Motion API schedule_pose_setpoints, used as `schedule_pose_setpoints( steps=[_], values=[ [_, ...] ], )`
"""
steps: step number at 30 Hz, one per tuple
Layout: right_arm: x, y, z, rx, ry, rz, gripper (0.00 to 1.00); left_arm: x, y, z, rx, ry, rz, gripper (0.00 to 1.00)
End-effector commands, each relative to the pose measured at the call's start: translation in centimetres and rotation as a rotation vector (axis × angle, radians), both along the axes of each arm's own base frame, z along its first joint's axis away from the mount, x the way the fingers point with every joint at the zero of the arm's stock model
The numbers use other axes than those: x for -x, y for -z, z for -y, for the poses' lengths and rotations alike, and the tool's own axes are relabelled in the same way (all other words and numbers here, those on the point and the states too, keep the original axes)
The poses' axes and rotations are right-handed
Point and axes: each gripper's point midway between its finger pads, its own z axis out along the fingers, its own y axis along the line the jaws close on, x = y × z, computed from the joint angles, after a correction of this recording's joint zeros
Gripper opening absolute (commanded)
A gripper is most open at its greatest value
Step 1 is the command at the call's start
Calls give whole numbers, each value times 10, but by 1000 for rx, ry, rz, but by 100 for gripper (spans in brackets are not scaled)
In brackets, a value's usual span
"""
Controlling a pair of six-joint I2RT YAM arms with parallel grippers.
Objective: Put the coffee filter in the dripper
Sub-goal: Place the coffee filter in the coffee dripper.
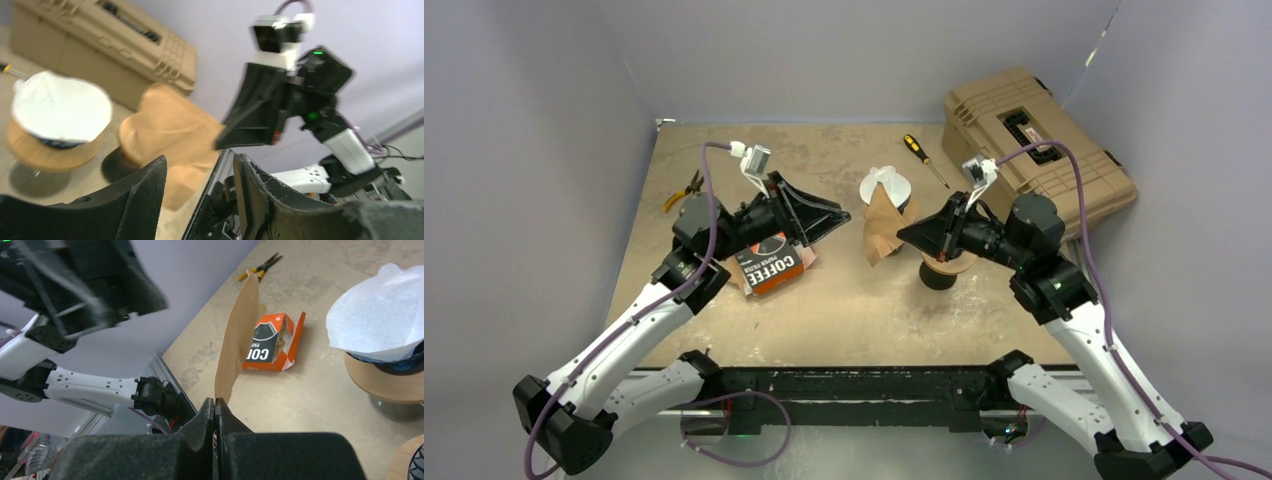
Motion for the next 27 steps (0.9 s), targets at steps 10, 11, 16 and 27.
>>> schedule_pose_setpoints(
  steps=[10, 11, 16, 27],
  values=[
    [34, -44, -3, -75, -152, 197, 0, -46, 98, 9, -114, -87, -272, 55],
    [34, -44, -3, -75, -151, 196, 0, -43, 96, 12, -93, -59, -270, 56],
    [26, -38, -2, -64, -114, 174, 0, -27, 67, 18, -1, 19, -193, 56],
    [16, -23, -5, -48, -93, 123, 0, 4, 16, 11, 160, 130, -73, 45]
  ],
)
